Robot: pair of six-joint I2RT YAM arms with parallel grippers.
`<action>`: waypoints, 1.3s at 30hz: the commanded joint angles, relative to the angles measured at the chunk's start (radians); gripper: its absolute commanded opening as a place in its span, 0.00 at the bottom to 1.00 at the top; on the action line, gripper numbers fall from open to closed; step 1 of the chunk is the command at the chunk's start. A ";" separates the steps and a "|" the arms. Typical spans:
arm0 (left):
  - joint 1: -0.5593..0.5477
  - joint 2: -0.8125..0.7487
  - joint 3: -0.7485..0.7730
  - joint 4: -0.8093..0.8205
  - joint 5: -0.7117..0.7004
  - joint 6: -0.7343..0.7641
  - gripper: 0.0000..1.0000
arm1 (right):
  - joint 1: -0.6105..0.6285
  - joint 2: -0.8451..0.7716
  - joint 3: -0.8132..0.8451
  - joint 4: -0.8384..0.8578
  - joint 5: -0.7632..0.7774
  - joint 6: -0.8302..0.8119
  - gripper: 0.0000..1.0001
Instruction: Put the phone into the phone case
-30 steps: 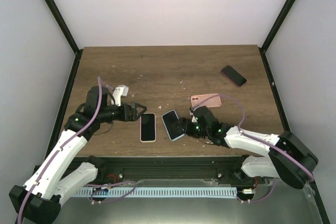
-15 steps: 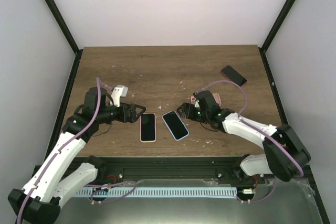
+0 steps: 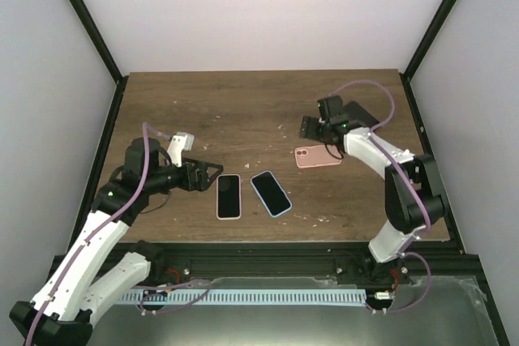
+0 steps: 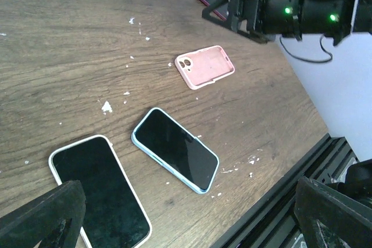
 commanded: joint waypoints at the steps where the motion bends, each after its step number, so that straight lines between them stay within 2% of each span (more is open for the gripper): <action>1: 0.005 -0.023 -0.014 0.009 -0.004 0.013 1.00 | -0.111 0.087 0.136 -0.085 0.122 -0.132 0.95; 3: 0.005 -0.024 -0.014 0.010 -0.004 0.015 1.00 | -0.157 0.129 0.175 -0.072 0.102 -0.161 1.00; 8: 0.004 -0.023 -0.015 0.003 -0.003 0.014 1.00 | -0.267 0.287 0.314 -0.080 0.098 -0.236 1.00; 16: 0.005 -0.007 -0.011 0.008 -0.015 0.017 1.00 | -0.404 0.477 0.507 -0.092 -0.021 -0.339 1.00; 20: 0.005 0.012 -0.007 0.007 -0.018 0.018 1.00 | -0.414 0.508 0.556 -0.090 -0.085 -0.432 0.97; 24: 0.005 0.018 -0.006 0.005 -0.022 0.018 1.00 | -0.425 0.544 0.600 -0.084 -0.023 -0.523 0.94; 28: 0.005 0.022 -0.007 0.005 -0.021 0.016 1.00 | -0.471 0.640 0.719 -0.150 -0.073 -0.524 1.00; 39: 0.006 0.041 -0.003 0.008 -0.027 0.015 1.00 | -0.518 0.728 0.831 -0.237 -0.227 -0.535 1.00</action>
